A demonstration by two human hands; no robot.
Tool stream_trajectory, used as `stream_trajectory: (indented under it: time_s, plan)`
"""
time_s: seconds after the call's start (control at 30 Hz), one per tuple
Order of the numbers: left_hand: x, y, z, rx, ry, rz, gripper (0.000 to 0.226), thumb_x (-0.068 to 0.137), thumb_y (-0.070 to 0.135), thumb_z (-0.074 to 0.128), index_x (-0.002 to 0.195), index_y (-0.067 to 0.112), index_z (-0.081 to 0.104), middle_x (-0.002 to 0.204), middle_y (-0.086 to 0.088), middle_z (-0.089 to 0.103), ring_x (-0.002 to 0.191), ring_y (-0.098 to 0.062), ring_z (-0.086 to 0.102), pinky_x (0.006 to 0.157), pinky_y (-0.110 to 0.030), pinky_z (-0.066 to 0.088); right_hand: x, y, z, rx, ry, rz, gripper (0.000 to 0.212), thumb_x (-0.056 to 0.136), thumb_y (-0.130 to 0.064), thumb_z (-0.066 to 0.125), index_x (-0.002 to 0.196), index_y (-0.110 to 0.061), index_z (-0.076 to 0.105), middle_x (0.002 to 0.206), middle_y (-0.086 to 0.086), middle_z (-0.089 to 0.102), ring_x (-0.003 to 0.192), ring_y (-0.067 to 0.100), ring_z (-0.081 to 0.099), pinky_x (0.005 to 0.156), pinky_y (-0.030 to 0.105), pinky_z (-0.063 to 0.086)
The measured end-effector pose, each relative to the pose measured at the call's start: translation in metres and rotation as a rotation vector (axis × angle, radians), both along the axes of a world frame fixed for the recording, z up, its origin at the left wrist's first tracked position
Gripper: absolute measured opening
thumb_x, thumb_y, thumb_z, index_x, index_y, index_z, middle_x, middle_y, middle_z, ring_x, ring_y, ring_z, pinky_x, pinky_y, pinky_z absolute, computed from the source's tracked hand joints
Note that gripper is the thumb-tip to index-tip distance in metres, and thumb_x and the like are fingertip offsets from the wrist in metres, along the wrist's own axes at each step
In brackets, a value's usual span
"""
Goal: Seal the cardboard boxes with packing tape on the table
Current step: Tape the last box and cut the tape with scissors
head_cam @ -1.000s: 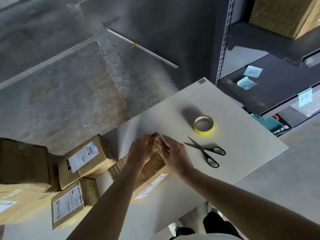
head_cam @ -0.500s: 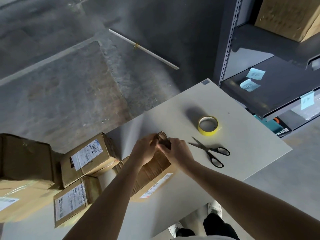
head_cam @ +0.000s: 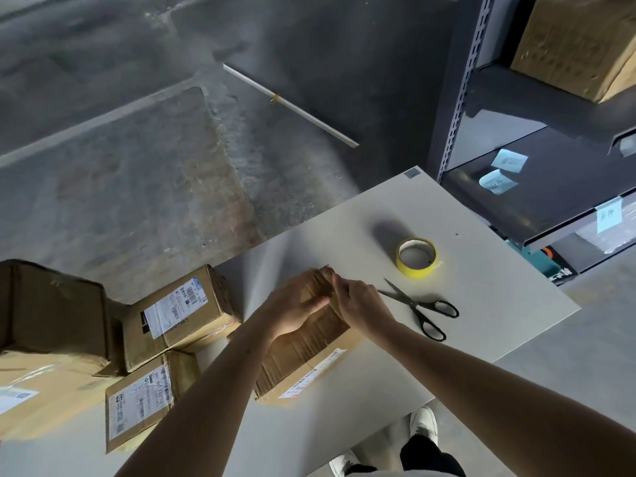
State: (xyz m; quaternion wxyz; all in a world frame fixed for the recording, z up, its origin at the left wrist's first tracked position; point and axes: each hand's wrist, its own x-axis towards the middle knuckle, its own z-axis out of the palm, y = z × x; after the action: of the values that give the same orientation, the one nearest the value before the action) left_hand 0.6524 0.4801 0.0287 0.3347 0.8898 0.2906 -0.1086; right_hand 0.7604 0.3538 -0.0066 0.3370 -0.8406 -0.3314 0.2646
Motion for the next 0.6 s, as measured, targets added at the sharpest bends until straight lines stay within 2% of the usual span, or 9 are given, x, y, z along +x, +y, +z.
stream_trajectory:
  time_s: [0.1, 0.17, 0.37, 0.5, 0.6]
  plan:
    - [-0.001, -0.003, -0.001, 0.08, 0.01, 0.045, 0.038, 0.093, 0.048, 0.061, 0.124, 0.026, 0.055, 0.116, 0.003, 0.066, 0.107, -0.02, 0.062, 0.092, -0.04, 0.05, -0.005, -0.001, -0.001, -0.028, 0.085, -0.018, 0.052, 0.096, -0.062, 0.041, 0.101, -0.015, 0.064, 0.099, 0.009, 0.071, 0.096, 0.029, 0.064, 0.073, 0.032, 0.042]
    - [-0.001, -0.004, -0.004, 0.111, 0.008, 0.071, 0.035, 0.094, 0.043, 0.061, 0.123, 0.024, 0.055, 0.113, 0.001, 0.067, 0.105, -0.022, 0.062, 0.088, -0.039, 0.051, -0.007, -0.002, -0.003, -0.05, 0.068, 0.006, 0.052, 0.089, -0.066, 0.05, 0.107, -0.018, 0.063, 0.099, 0.004, 0.071, 0.095, 0.023, 0.064, 0.073, 0.028, 0.041]
    - [-0.002, 0.001, -0.011, 0.115, -0.008, 0.097, 0.032, 0.096, 0.049, 0.055, 0.118, 0.026, 0.058, 0.106, 0.003, 0.067, 0.097, -0.02, 0.062, 0.083, -0.036, 0.051, -0.005, -0.002, -0.001, -0.036, 0.011, 0.029, 0.046, 0.096, -0.054, 0.052, 0.113, -0.014, 0.066, 0.1, 0.006, 0.071, 0.096, 0.023, 0.066, 0.071, 0.022, 0.04]
    - [-0.003, 0.002, -0.015, 0.129, -0.082, 0.114, 0.019, 0.101, 0.027, 0.052, 0.116, 0.021, 0.063, 0.106, -0.001, 0.069, 0.091, -0.019, 0.062, 0.079, -0.031, 0.049, -0.004, 0.0, 0.0, -0.046, -0.018, 0.042, 0.047, 0.102, -0.047, 0.043, 0.112, -0.007, 0.066, 0.1, 0.011, 0.071, 0.093, 0.027, 0.068, 0.071, 0.029, 0.048]
    - [-0.005, 0.002, -0.015, 0.15, -0.118, 0.126, 0.022, 0.103, 0.02, 0.047, 0.118, 0.019, 0.064, 0.107, -0.005, 0.07, 0.093, -0.023, 0.064, 0.08, -0.034, 0.051, -0.004, 0.002, 0.001, -0.061, -0.033, 0.05, 0.049, 0.105, -0.043, 0.036, 0.106, -0.004, 0.065, 0.099, 0.015, 0.07, 0.092, 0.031, 0.066, 0.068, 0.031, 0.042]
